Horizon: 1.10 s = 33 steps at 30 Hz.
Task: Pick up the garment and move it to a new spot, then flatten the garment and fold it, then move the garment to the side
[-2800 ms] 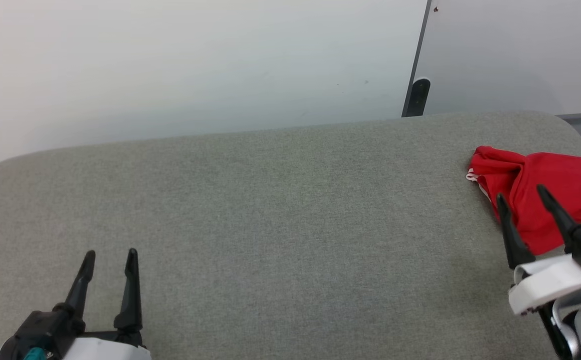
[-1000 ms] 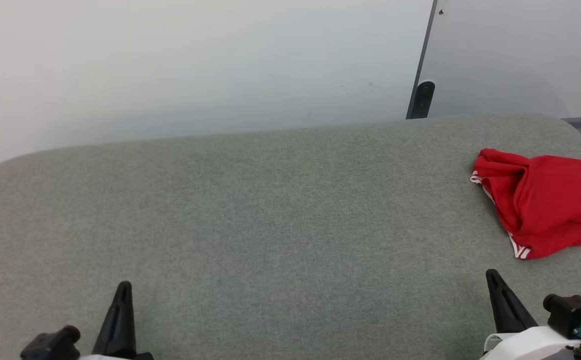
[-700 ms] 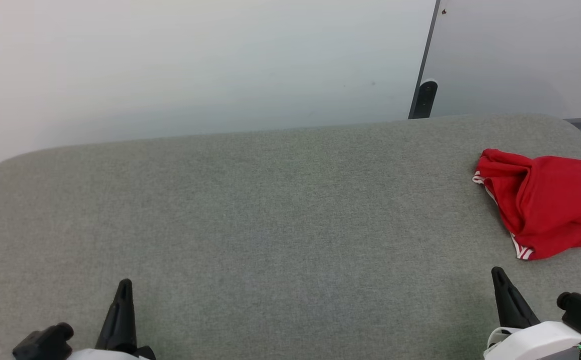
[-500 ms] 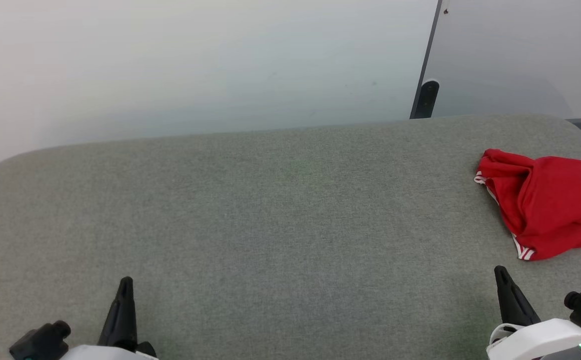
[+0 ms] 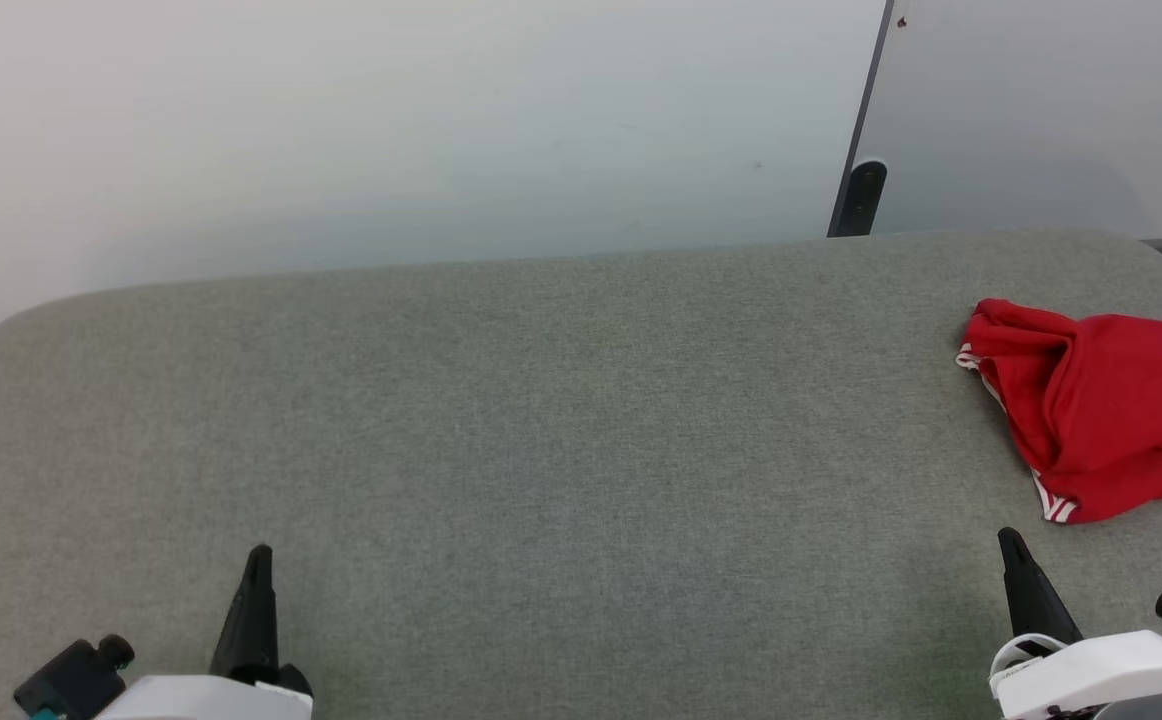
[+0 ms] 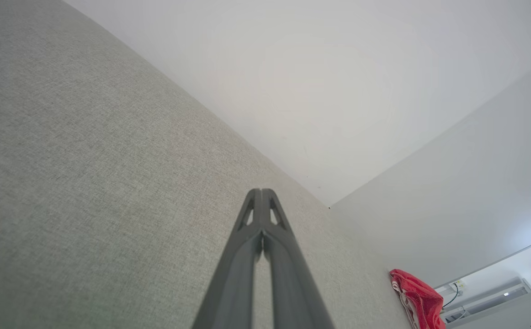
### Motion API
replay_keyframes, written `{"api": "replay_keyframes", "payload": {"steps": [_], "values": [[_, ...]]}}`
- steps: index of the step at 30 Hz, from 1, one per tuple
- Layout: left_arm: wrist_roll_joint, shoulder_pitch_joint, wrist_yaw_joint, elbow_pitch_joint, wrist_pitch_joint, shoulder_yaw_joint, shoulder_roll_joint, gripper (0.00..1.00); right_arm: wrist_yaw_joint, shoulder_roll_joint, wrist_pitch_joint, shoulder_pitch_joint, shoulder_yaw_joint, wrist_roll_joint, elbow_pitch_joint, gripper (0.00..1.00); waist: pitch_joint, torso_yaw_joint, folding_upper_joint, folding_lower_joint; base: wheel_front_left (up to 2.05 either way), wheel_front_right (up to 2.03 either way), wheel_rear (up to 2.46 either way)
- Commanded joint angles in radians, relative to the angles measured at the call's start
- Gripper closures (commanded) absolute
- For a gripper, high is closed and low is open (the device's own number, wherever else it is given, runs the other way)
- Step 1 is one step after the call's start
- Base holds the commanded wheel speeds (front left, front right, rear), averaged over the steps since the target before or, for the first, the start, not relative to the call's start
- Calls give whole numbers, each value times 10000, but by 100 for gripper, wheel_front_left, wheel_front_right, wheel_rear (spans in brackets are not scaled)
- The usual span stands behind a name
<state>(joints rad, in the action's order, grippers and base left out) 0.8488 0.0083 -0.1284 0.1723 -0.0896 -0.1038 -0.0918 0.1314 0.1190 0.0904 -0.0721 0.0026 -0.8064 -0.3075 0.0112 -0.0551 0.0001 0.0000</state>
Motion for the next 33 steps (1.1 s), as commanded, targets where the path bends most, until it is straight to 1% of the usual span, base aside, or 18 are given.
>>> {"api": "replay_keyframes", "payload": {"steps": [1,33], "values": [[328,-246,-16,-85,59,-44,-13,100,-4,-8,-68,-292,-103,-341,174,100,-3,10,-1,0,0,0,0],[3647,-693,-26,281,964,-82,179,100,-8,-322,-984,-355,-600,-3839,401,100,-54,207,-1,0,0,0,0]]}}
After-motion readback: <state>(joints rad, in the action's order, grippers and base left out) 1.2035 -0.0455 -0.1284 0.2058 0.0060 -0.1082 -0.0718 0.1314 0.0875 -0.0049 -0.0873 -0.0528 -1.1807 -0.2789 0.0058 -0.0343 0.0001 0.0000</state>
